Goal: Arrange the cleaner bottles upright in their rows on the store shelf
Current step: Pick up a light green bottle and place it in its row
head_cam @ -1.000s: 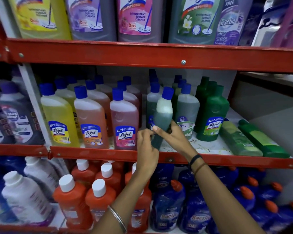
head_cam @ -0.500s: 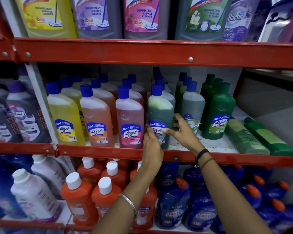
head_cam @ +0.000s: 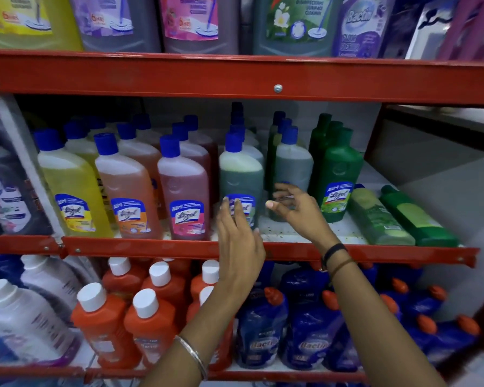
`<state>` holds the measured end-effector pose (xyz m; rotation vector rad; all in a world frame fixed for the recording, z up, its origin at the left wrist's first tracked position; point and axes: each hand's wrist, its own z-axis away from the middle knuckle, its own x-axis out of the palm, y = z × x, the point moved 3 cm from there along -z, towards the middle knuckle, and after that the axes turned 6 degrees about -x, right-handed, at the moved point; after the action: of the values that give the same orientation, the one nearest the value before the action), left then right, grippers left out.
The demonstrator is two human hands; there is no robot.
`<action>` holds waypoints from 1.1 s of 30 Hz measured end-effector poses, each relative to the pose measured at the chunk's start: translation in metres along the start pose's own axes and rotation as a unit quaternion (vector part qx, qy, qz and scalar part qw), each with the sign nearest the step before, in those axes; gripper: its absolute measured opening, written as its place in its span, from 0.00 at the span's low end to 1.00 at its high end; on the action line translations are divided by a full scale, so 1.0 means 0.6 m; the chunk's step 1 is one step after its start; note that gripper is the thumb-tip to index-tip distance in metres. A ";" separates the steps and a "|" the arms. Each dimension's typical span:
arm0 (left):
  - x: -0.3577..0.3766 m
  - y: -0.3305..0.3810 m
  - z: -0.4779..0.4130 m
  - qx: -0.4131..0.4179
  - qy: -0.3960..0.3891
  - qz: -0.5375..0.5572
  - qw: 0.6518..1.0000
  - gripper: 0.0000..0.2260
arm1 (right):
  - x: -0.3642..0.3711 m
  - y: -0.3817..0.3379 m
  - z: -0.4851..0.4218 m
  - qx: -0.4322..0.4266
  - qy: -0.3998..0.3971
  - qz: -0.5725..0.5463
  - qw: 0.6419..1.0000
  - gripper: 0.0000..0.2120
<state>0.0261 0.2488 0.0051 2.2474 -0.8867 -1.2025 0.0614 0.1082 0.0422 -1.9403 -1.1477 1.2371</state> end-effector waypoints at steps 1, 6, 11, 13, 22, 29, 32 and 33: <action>0.000 0.021 0.002 0.034 0.019 0.001 0.999 0.26 | -0.026 0.008 0.007 -0.001 0.025 0.013 1.000 0.22; 0.084 0.135 -0.007 0.088 -0.092 0.109 0.986 0.20 | -0.191 0.080 0.055 0.064 0.141 0.214 0.965 0.18; 0.238 0.229 -0.011 -0.005 -0.302 0.103 0.948 0.16 | -0.275 0.142 0.081 0.230 0.051 0.386 0.892 0.20; 0.280 0.256 -0.012 -0.058 -0.345 0.097 0.932 0.15 | -0.288 0.151 0.076 0.249 0.021 0.392 0.885 0.16; 0.338 0.275 -0.054 -0.288 -0.359 0.228 0.858 0.14 | -0.331 0.160 0.028 0.248 -0.025 0.322 0.913 0.12; 0.322 0.272 -0.072 -0.309 -0.396 0.321 0.803 0.19 | -0.349 0.146 0.027 0.222 0.030 0.240 0.944 0.16; 0.291 0.274 -0.066 -0.247 -0.411 0.337 0.810 0.05 | -0.353 0.137 0.031 0.217 0.053 0.051 0.973 0.13; 0.275 0.274 -0.062 -0.224 -0.414 0.346 0.811 0.07 | -0.355 0.130 0.036 0.206 0.061 0.011 0.977 0.13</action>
<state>0.0723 0.0192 0.0359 0.8152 -1.3671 -1.7509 0.0259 -0.1160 0.0619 -1.6913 -0.7393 1.2336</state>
